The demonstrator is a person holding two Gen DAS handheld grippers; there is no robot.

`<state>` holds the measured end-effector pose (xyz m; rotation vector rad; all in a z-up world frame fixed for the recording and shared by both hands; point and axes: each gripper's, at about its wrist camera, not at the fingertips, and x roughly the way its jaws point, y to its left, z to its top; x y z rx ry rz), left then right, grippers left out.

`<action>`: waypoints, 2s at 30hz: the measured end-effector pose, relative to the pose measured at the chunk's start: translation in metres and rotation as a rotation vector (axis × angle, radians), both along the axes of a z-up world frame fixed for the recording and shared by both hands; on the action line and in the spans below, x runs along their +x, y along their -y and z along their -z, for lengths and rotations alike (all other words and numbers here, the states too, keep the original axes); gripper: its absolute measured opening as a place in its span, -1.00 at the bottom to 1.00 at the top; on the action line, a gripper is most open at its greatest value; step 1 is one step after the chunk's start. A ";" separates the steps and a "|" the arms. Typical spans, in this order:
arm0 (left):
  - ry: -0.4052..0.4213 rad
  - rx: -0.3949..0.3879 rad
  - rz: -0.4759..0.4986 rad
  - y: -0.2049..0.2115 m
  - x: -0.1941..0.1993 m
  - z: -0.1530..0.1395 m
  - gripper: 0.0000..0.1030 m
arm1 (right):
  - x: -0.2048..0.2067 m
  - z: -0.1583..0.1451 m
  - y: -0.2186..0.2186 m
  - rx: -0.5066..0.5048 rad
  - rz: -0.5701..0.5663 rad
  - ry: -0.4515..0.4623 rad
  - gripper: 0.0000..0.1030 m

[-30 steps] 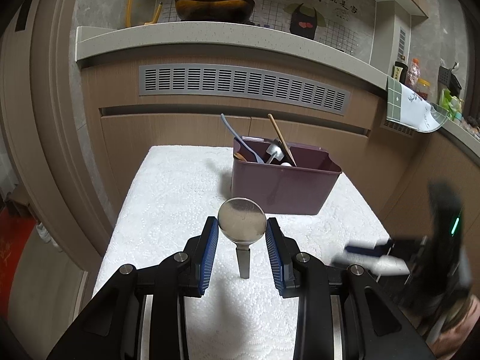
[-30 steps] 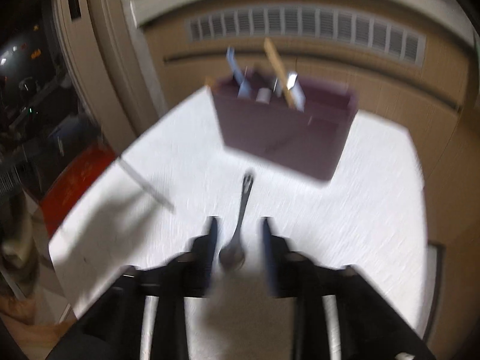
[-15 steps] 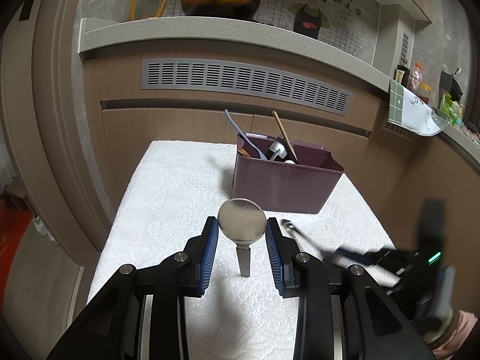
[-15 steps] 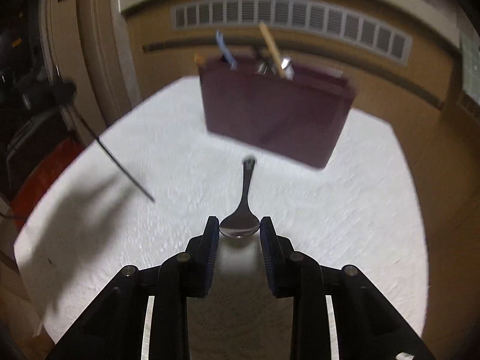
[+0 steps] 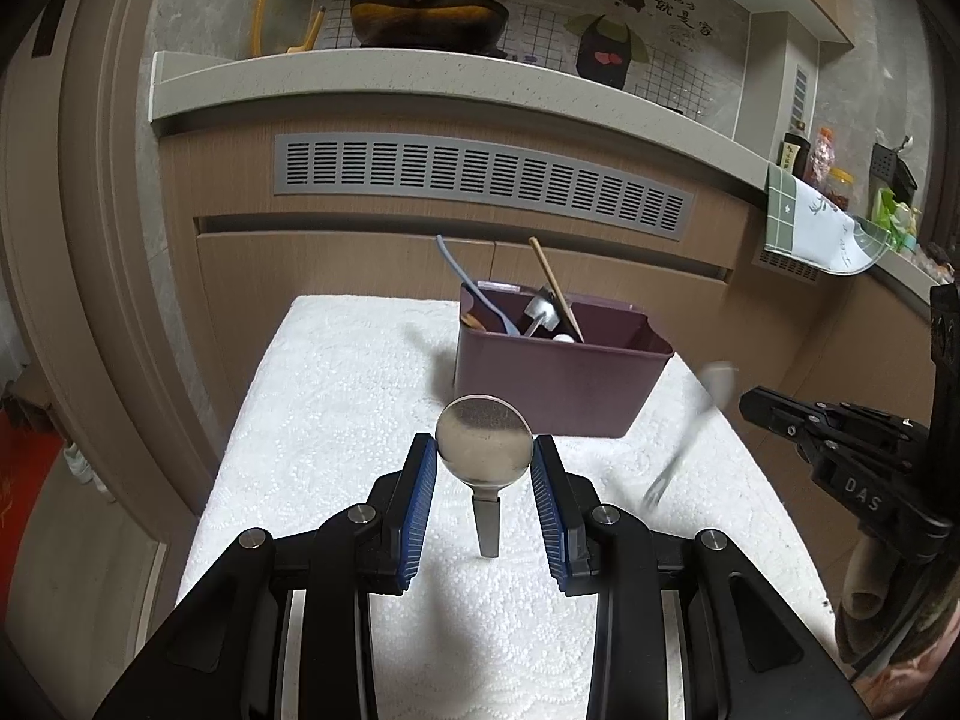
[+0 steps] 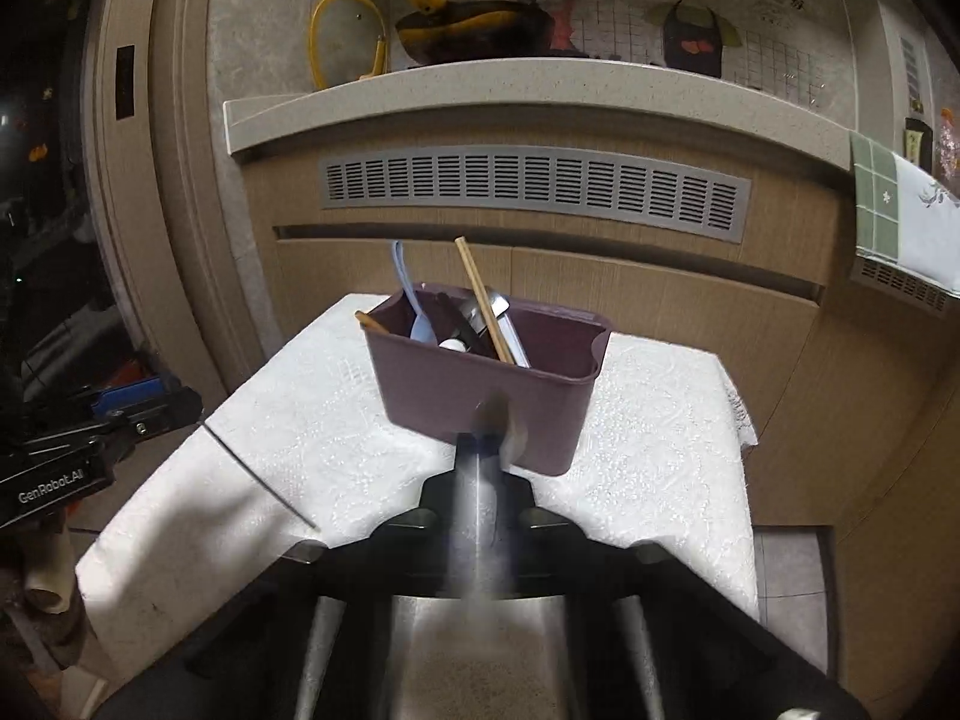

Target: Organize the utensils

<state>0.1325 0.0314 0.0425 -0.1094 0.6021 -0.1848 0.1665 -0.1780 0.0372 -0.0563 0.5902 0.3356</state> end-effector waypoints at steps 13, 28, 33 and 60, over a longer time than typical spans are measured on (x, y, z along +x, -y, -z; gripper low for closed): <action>-0.012 0.007 0.000 0.002 0.007 0.002 -0.35 | 0.042 0.045 -0.003 -0.024 -0.061 -0.158 -0.41; -0.045 -0.003 -0.029 -0.014 0.020 0.009 -0.35 | 0.139 0.122 -0.075 -0.212 -0.203 -0.282 -0.51; -0.040 -0.002 -0.022 -0.010 0.021 0.007 -0.35 | 0.112 0.090 -0.056 -0.148 -0.177 -0.219 -0.51; 0.115 -0.003 0.184 0.029 0.164 -0.101 -0.35 | 0.141 -0.115 0.022 0.114 0.003 0.134 -0.50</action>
